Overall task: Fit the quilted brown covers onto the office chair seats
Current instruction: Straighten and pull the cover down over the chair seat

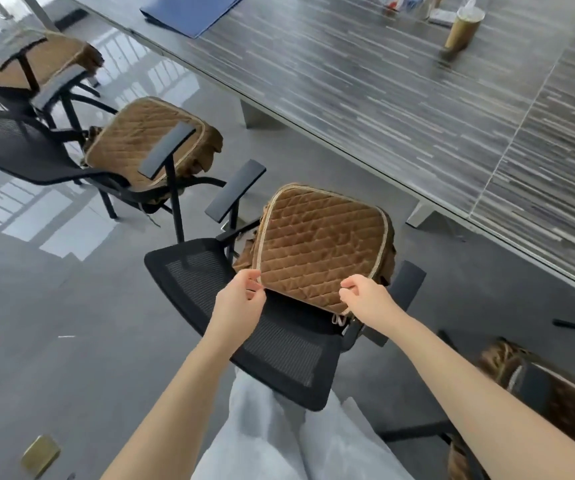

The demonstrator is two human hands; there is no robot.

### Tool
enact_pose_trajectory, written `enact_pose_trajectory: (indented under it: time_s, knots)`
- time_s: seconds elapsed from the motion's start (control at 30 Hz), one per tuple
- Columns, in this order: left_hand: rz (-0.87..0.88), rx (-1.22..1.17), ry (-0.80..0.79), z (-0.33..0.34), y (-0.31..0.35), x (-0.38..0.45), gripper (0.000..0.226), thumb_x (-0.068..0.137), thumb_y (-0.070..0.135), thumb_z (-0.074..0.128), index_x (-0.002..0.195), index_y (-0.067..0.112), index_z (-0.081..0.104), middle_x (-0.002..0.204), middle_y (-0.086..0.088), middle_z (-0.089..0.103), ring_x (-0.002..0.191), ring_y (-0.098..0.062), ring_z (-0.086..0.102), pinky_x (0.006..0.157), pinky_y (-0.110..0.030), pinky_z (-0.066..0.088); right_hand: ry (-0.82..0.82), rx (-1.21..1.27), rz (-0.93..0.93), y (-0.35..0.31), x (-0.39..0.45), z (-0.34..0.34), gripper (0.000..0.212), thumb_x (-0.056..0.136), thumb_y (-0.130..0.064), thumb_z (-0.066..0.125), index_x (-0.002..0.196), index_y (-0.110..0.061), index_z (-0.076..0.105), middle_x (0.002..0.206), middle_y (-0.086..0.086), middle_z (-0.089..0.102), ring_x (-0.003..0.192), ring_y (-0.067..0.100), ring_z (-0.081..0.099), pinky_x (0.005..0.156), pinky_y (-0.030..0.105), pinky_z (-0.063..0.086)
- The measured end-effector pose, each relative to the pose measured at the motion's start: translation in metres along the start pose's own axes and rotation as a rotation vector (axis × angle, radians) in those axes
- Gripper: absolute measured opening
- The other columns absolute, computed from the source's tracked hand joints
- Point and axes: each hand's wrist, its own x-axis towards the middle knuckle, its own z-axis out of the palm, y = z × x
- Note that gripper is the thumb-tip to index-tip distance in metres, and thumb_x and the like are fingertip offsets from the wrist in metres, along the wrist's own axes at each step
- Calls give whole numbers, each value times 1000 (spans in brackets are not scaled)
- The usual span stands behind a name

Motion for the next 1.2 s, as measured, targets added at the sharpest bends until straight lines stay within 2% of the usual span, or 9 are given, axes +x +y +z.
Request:
enact_pose_trajectory:
  time_s: [0.27, 0.37, 0.5, 0.63, 0.77, 0.87, 0.97, 1.13, 1.2]
  knots:
    - [-113, 250, -368, 8, -20, 156, 43, 92, 24, 57, 134, 16, 48, 124, -1, 60, 107, -15, 58, 80, -23, 42, 89, 167, 302, 4, 76, 31, 36, 100, -28, 42, 135, -16, 46, 107, 1, 59, 81, 9, 56, 65, 22, 43]
    - [-202, 284, -445, 7, -26, 206, 33, 91, 21, 56, 123, 15, 55, 114, -2, 63, 100, -18, 60, 79, -28, 47, 106, 208, 427, 12, 96, 47, 40, 99, -27, 44, 137, -13, 45, 127, 8, 58, 98, 18, 55, 84, 29, 44]
    - [-322, 261, -490, 13, -46, 264, 17, 84, 14, 61, 99, 6, 66, 88, -7, 65, 80, -21, 60, 72, -32, 50, 72, 219, 524, 20, 120, 61, 42, 99, -26, 44, 138, -12, 45, 132, 9, 57, 105, 21, 54, 89, 31, 41]
    - [-395, 242, -496, 39, -86, 314, 8, 74, 16, 65, 79, 11, 63, 86, -11, 68, 74, -23, 59, 71, -35, 52, 62, 212, 550, 35, 154, 63, 43, 99, -27, 44, 139, -11, 44, 131, 9, 57, 110, 23, 56, 86, 30, 42]
    - [-429, 213, -443, 61, -90, 334, 21, 72, 24, 66, 88, 12, 60, 87, -6, 66, 82, -26, 61, 71, -33, 50, 73, 203, 580, 60, 204, 62, 44, 100, -28, 41, 140, -11, 40, 127, 13, 58, 93, 22, 59, 67, 26, 45]
    - [-423, 289, -449, 84, -99, 354, 41, 84, 33, 65, 119, 15, 53, 112, -8, 63, 102, -28, 61, 86, -39, 54, 95, 136, 594, 85, 248, 62, 47, 100, -29, 39, 141, -4, 35, 137, 21, 49, 116, 33, 52, 94, 36, 44]
    - [-384, 361, -447, 100, -112, 374, 61, 87, 39, 63, 137, 11, 41, 127, -11, 58, 112, -31, 56, 82, -36, 46, 143, 75, 626, 113, 289, 55, 58, 99, -29, 42, 143, 3, 24, 141, 27, 42, 123, 40, 49, 102, 44, 42]
    - [-374, 375, -384, 132, -139, 409, 43, 90, 33, 60, 121, 6, 47, 116, -7, 58, 101, -28, 55, 85, -37, 45, 326, 83, 726, 148, 341, 48, 69, 98, -29, 46, 147, -1, 8, 146, 28, 33, 131, 43, 39, 104, 46, 37]
    - [-400, 366, -333, 138, -145, 414, 43, 93, 29, 58, 122, 3, 40, 122, -16, 55, 107, -34, 54, 90, -42, 47, 367, 131, 755, 156, 353, 45, 77, 96, -31, 50, 150, -7, -1, 150, 23, 30, 132, 44, 38, 106, 49, 37]
